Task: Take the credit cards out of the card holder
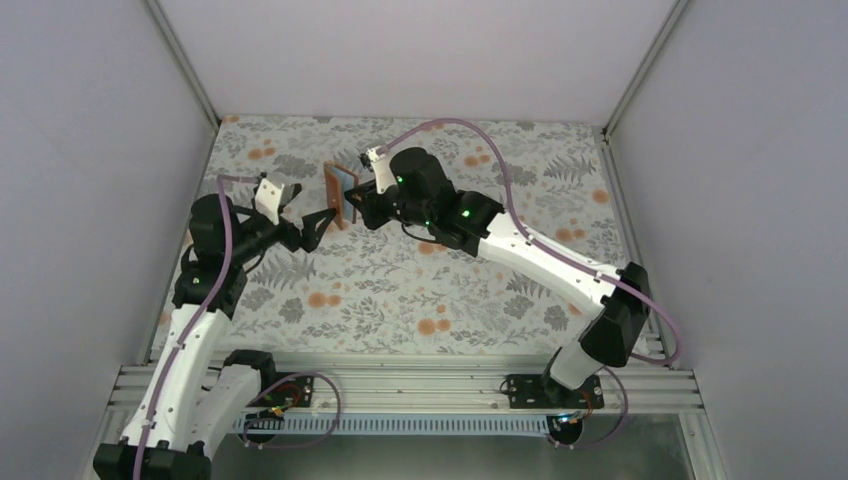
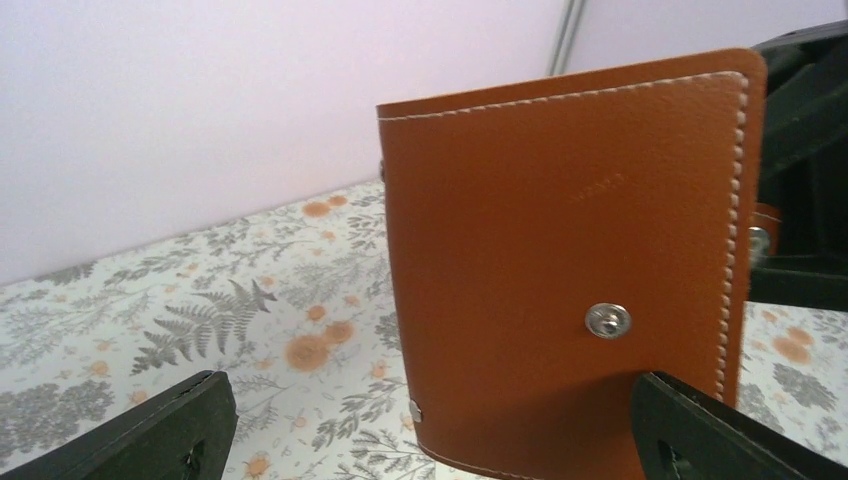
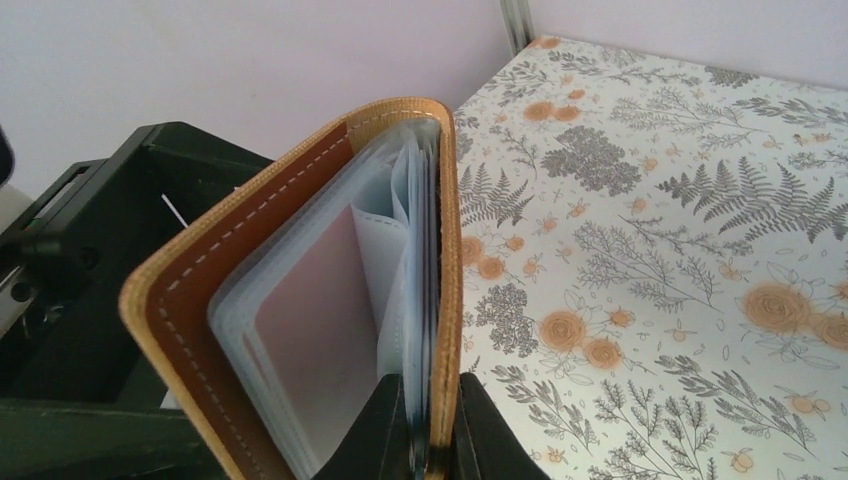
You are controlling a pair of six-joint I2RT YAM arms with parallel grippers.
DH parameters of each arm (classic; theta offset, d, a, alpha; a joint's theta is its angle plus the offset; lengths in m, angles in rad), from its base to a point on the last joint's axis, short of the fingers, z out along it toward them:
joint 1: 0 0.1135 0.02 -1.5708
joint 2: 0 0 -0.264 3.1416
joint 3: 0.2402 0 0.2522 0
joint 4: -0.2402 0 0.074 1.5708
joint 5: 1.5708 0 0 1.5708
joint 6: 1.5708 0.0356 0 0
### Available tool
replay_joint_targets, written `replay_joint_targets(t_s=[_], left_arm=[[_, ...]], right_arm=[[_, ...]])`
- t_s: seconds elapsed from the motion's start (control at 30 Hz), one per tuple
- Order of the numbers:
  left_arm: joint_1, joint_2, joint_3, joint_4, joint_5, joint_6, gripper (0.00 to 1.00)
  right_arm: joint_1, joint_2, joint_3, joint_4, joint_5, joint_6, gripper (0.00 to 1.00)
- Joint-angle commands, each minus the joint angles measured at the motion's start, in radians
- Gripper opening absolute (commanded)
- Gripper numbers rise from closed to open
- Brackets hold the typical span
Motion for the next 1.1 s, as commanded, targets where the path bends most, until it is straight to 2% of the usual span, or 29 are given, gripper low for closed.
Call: replay_joint_targets(t_s=[0.0, 0.1, 0.2, 0.43, 0.53, 0.73, 0.97, 1.07], left_arm=[[-0.002, 0.011, 0.012, 0.055, -0.055, -0.049, 0.96], [-0.002, 0.015, 0.027, 0.038, -0.059, -0.046, 0.93], [-0.003, 0.009, 0.045, 0.025, 0.01, 0.002, 0.99], [-0.019, 0.014, 0.072, 0.004, 0.066, 0.018, 1.0], [-0.019, 0.036, 0.069, 0.014, 0.006, 0.009, 1.0], [-0.016, 0.061, 0.094, -0.06, -0.237, 0.04, 1.0], [0.003, 0.02, 0.121, -0.148, -0.27, 0.047, 1.0], [0.006, -0.002, 0.134, -0.174, -0.202, 0.057, 1.0]], right_arm=[[0.014, 0.023, 0.056, 0.054, -0.017, -0.006, 0.04], [0.014, 0.033, 0.078, 0.038, -0.008, -0.018, 0.04], [0.014, 0.039, 0.081, 0.034, 0.022, -0.018, 0.04], [0.014, 0.105, 0.125, 0.026, 0.012, -0.013, 0.04], [0.016, 0.114, 0.135, 0.023, 0.006, -0.017, 0.04], [0.017, 0.107, 0.129, 0.029, -0.027, -0.048, 0.04], [-0.005, 0.074, 0.105, 0.011, -0.089, -0.085, 0.04], [-0.022, 0.006, 0.045, 0.041, -0.132, -0.112, 0.04]])
